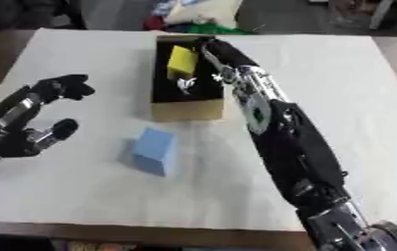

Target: Pick up objects on the table and place them in the box.

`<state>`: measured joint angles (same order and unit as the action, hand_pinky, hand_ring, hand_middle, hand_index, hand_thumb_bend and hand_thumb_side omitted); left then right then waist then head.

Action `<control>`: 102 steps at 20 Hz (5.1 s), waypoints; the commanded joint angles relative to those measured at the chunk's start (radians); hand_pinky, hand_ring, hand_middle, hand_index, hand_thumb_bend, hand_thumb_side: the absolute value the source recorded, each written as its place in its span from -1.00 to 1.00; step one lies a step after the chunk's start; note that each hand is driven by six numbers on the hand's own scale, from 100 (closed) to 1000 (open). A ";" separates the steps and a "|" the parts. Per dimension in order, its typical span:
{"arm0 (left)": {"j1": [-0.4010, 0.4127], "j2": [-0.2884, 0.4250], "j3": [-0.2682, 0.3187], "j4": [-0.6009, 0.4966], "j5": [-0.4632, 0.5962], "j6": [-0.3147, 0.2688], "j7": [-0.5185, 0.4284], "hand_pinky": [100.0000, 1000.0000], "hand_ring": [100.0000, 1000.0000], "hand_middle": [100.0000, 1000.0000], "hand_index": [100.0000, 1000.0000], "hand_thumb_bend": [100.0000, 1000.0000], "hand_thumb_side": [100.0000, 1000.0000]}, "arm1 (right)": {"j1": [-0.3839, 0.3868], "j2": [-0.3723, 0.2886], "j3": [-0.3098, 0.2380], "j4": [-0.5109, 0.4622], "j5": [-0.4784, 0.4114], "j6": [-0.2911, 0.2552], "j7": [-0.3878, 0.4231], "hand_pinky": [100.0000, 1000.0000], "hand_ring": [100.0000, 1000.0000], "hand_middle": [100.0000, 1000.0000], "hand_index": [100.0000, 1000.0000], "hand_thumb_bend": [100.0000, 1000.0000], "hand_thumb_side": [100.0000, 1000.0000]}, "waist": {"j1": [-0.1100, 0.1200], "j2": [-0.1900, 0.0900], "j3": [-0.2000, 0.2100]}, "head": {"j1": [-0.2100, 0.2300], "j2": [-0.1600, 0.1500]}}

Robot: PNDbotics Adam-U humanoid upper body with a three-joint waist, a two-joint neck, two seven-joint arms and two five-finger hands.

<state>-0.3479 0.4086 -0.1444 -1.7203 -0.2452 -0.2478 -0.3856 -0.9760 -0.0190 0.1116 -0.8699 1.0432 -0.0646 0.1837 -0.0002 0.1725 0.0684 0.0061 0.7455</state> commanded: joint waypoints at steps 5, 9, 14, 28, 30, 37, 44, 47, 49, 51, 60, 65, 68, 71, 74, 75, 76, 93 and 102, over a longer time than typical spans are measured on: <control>-0.016 0.009 0.003 -0.013 0.006 -0.002 -0.005 0.63 0.64 0.48 0.90 -0.24 0.56 | -0.027 0.025 0.025 0.065 0.134 0.008 -0.108 0.78 0.78 0.83 0.93 -0.46 0.18 | 0.008 -0.012 -0.003 | -0.003 -0.008; -0.014 0.010 0.003 -0.013 0.005 -0.002 -0.006 0.63 0.64 0.48 0.90 -0.24 0.56 | -0.025 0.031 0.018 0.061 0.210 -0.002 -0.108 0.79 0.80 0.85 0.98 -0.31 0.25 | 0.008 -0.012 -0.007 | -0.002 -0.008; -0.012 0.011 0.005 -0.013 0.005 -0.001 -0.004 0.63 0.64 0.48 0.90 -0.24 0.56 | -0.023 0.034 0.000 0.040 0.296 -0.011 -0.106 0.79 0.81 0.86 1.00 0.00 0.45 | 0.008 -0.012 -0.017 | 0.001 -0.010; -0.005 0.024 0.016 -0.010 -0.002 0.002 0.006 0.63 0.65 0.49 0.90 -0.24 0.57 | 0.020 -0.051 -0.008 -0.176 0.230 -0.058 -0.238 0.66 0.70 0.75 0.96 -0.06 0.50 | 0.004 -0.013 -0.058 | 0.031 -0.016; -0.008 0.029 0.016 -0.009 -0.004 0.002 0.008 0.63 0.64 0.49 0.90 -0.24 0.57 | 0.050 -0.083 -0.006 -0.229 0.197 -0.080 -0.269 0.62 0.65 0.71 0.92 -0.12 0.46 | 0.004 -0.011 -0.068 | 0.041 -0.021; -0.028 0.062 0.002 -0.010 -0.010 -0.004 -0.002 0.62 0.64 0.48 0.90 -0.18 0.51 | 0.205 -0.198 0.033 -0.413 0.084 -0.093 -0.376 0.59 0.62 0.68 0.90 -0.24 0.42 | 0.000 -0.001 -0.096 | 0.062 -0.038; -0.064 0.121 -0.048 -0.009 -0.002 -0.013 -0.050 0.58 0.60 0.42 0.91 -0.09 0.44 | 0.383 -0.305 0.078 -0.555 -0.033 -0.102 -0.367 0.60 0.64 0.71 0.91 -0.29 0.44 | 0.002 0.004 -0.105 | 0.075 -0.040; -0.079 0.139 -0.073 0.000 0.009 -0.010 -0.078 0.56 0.58 0.42 0.93 -0.07 0.43 | 0.429 -0.329 0.079 -0.590 -0.088 -0.088 -0.355 0.59 0.64 0.70 0.91 -0.30 0.45 | 0.004 0.005 -0.109 | 0.077 -0.039; -0.086 0.145 -0.083 0.004 0.014 -0.008 -0.091 0.56 0.58 0.42 0.93 -0.07 0.43 | 0.443 -0.340 0.080 -0.606 -0.126 -0.080 -0.344 0.59 0.64 0.70 0.91 -0.30 0.45 | 0.005 0.004 -0.109 | 0.078 -0.038; -0.090 0.149 -0.087 0.005 0.016 -0.008 -0.098 0.56 0.59 0.43 0.91 -0.05 0.45 | 0.448 -0.348 0.081 -0.617 -0.164 -0.073 -0.333 0.59 0.63 0.70 0.91 -0.31 0.46 | 0.006 0.004 -0.111 | 0.079 -0.037; -0.130 0.156 -0.165 0.043 -0.004 -0.019 -0.204 0.59 0.62 0.47 0.85 -0.06 0.51 | 0.481 -0.374 0.082 -0.645 -0.321 -0.058 -0.293 0.59 0.63 0.70 0.91 -0.33 0.47 | 0.010 0.004 -0.116 | 0.079 -0.033; -0.141 0.146 -0.188 0.061 -0.016 -0.022 -0.232 0.60 0.62 0.48 0.88 -0.06 0.54 | 0.483 -0.388 0.084 -0.659 -0.414 -0.053 -0.270 0.59 0.63 0.70 0.91 -0.33 0.48 | 0.011 0.005 -0.117 | 0.082 -0.033; -0.150 0.138 -0.203 0.074 -0.027 -0.024 -0.254 0.60 0.62 0.49 0.89 -0.05 0.55 | 0.484 -0.398 0.085 -0.666 -0.470 -0.050 -0.257 0.59 0.63 0.70 0.91 -0.33 0.48 | 0.012 0.005 -0.119 | 0.083 -0.033; -0.155 0.131 -0.214 0.086 -0.040 -0.024 -0.266 0.61 0.63 0.49 0.90 -0.05 0.56 | 0.484 -0.407 0.084 -0.672 -0.526 -0.048 -0.244 0.59 0.63 0.70 0.91 -0.34 0.48 | 0.012 0.006 -0.121 | 0.084 -0.032; -0.160 0.124 -0.222 0.097 -0.050 -0.024 -0.268 0.61 0.64 0.50 0.90 -0.05 0.56 | 0.484 -0.415 0.083 -0.676 -0.575 -0.045 -0.234 0.59 0.63 0.70 0.91 -0.34 0.48 | 0.013 0.006 -0.122 | 0.085 -0.032; -0.162 0.120 -0.224 0.101 -0.055 -0.023 -0.266 0.62 0.64 0.51 0.91 -0.05 0.56 | 0.484 -0.416 0.083 -0.678 -0.587 -0.045 -0.231 0.59 0.63 0.70 0.91 -0.35 0.48 | 0.013 0.006 -0.122 | 0.085 -0.032; -0.163 0.116 -0.225 0.105 -0.061 -0.021 -0.261 0.62 0.64 0.51 0.91 -0.05 0.56 | 0.484 -0.417 0.083 -0.679 -0.595 -0.044 -0.228 0.59 0.63 0.70 0.91 -0.35 0.48 | 0.013 0.006 -0.123 | 0.085 -0.033; -0.166 0.119 -0.206 0.055 -0.087 -0.001 -0.183 0.66 0.68 0.55 0.92 -0.04 0.57 | 0.489 -0.416 0.081 -0.678 -0.607 -0.039 -0.220 0.59 0.63 0.69 0.91 -0.38 0.49 | 0.013 0.005 -0.124 | 0.084 -0.033; -0.168 0.136 -0.191 0.010 -0.063 0.001 -0.188 0.66 0.68 0.56 0.93 -0.03 0.59 | 0.490 -0.416 0.081 -0.676 -0.606 -0.039 -0.219 0.59 0.63 0.69 0.91 -0.39 0.50 | 0.012 0.005 -0.122 | 0.085 -0.032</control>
<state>-0.5023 0.5166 -0.3525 -1.6840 -0.3175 -0.2473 -0.5727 -0.4747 -0.4108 0.1978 -1.5293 0.4429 -0.1008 -0.0392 0.0121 0.1909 -0.0546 0.0897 0.7122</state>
